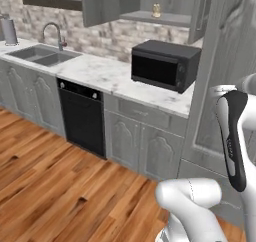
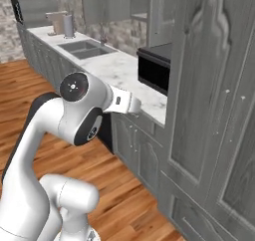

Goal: Get the candle and the liquor from the cabinet and move them to the dining counter.

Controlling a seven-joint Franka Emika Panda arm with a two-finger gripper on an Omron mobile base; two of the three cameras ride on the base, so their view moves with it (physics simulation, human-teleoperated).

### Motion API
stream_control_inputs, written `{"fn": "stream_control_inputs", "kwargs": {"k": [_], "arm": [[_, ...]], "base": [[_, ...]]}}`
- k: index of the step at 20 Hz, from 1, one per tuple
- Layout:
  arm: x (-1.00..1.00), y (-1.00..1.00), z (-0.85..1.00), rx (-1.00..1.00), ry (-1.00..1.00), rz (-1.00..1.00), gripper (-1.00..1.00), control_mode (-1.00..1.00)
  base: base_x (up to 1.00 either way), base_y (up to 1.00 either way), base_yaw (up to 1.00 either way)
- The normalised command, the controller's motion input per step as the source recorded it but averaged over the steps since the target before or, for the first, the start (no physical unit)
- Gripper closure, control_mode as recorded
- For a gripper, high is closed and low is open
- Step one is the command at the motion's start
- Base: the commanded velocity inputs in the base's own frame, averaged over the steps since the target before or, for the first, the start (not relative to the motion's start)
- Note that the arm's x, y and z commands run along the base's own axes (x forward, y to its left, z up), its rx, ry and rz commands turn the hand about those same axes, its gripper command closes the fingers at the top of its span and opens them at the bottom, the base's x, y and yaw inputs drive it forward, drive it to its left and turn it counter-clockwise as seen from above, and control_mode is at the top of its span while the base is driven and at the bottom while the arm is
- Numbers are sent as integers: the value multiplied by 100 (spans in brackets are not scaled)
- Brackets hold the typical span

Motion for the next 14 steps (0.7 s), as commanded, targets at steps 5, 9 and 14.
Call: {"fn": "stream_control_inputs", "kwargs": {"k": [5,9,14], "arm": [[0,0,0,0,0,0,-100,100],[0,0,0,0,0,0,-100,100],[0,0,0,0,0,0,-100,100]], "base": [[51,-1,24],[50,18,32],[53,31,41]]}}
